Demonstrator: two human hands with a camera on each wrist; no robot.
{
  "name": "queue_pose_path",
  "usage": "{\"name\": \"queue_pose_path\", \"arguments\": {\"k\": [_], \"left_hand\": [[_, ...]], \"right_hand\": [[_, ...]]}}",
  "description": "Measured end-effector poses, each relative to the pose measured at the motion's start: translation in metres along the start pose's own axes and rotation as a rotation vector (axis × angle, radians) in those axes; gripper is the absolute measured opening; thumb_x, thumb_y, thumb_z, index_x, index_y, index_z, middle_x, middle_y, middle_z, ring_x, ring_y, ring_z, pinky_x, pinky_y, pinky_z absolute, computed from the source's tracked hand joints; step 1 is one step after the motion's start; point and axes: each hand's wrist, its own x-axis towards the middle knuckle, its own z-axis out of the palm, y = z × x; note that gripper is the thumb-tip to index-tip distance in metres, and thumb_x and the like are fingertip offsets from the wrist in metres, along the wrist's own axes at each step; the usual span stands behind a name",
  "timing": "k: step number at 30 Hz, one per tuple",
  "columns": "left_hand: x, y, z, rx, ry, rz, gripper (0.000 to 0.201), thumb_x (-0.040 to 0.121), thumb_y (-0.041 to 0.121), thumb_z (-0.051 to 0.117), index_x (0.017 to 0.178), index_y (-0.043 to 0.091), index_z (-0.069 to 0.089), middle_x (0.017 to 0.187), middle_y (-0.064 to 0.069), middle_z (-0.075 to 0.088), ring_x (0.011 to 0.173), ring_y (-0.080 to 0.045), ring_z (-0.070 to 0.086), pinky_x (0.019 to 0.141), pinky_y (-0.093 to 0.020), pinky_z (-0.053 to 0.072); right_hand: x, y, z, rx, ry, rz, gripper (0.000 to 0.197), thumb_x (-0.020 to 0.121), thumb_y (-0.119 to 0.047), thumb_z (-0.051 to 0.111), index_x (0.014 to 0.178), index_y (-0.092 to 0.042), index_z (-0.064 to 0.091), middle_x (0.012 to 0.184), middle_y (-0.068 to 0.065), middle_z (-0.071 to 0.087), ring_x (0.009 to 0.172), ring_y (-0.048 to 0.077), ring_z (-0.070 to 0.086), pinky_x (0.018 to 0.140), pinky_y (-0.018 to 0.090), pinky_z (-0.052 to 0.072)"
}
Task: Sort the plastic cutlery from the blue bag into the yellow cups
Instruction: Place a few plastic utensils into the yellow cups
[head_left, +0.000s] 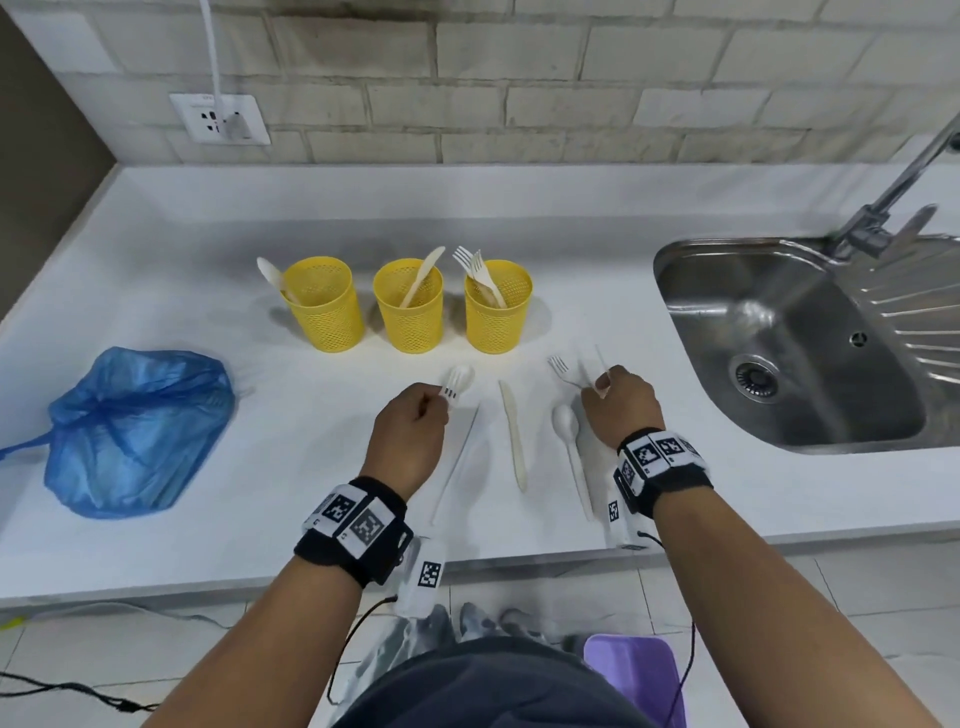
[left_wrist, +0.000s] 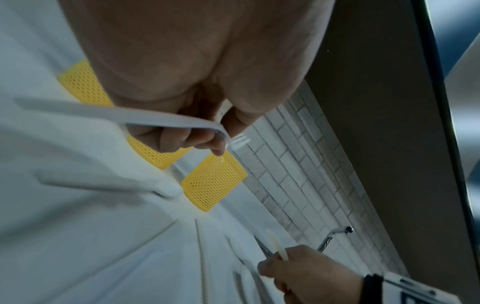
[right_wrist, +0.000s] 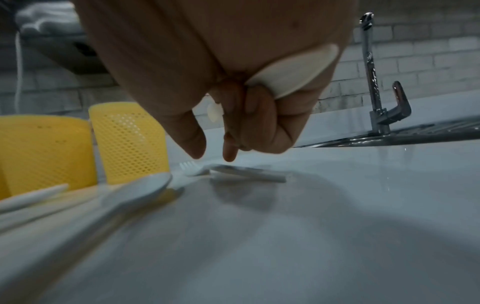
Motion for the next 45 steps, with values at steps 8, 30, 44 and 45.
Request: {"name": "queue_pose_path", "arguments": {"k": [8, 30, 44, 45], "left_hand": [[0.001, 0.009, 0.013, -0.210, -0.023, -0.043, 0.008, 0.091, 0.018, 0.073, 0.097, 0.013, 0.071, 0.076, -0.006, 0.072, 0.067, -0.011, 0.064, 0.076, -0.034, 0.055], [0.005, 0.038, 0.037, -0.701, -0.126, -0.221, 0.015, 0.090, 0.014, 0.076, 0.097, 0.006, 0.066, 0.072, -0.009, 0.070, 0.068, -0.016, 0.066, 0.071, -0.024, 0.058], [0.003, 0.036, 0.044, -0.695, -0.083, -0.208, 0.018, 0.088, 0.012, 0.078, 0.096, 0.007, 0.062, 0.074, -0.011, 0.068, 0.063, -0.013, 0.066, 0.062, -0.020, 0.056], [0.003, 0.036, 0.044, -0.685, -0.075, -0.216, 0.021, 0.088, 0.015, 0.078, 0.098, 0.006, 0.063, 0.075, -0.011, 0.068, 0.064, -0.014, 0.067, 0.063, -0.021, 0.056]], "right_hand": [[0.019, 0.006, 0.004, -0.193, -0.024, -0.089, 0.028, 0.101, -0.024, 0.054, 0.118, -0.003, 0.060, 0.125, 0.020, 0.057, 0.115, 0.038, 0.058, 0.095, 0.043, 0.049], [-0.055, -0.040, 0.000, 0.789, -0.257, -0.161, 0.011, 0.089, -0.009, 0.071, 0.091, -0.019, 0.072, 0.075, -0.010, 0.062, 0.046, -0.001, 0.049, 0.050, 0.015, 0.036], [-0.067, -0.044, 0.015, 0.844, -0.285, -0.207, 0.019, 0.087, -0.035, 0.076, 0.098, -0.023, 0.066, 0.086, -0.007, 0.067, 0.066, 0.004, 0.059, 0.063, 0.027, 0.043], [-0.068, -0.044, 0.016, 0.855, -0.283, -0.195, 0.020, 0.085, -0.037, 0.076, 0.097, -0.025, 0.066, 0.087, -0.006, 0.068, 0.068, 0.006, 0.060, 0.065, 0.028, 0.045]]}}
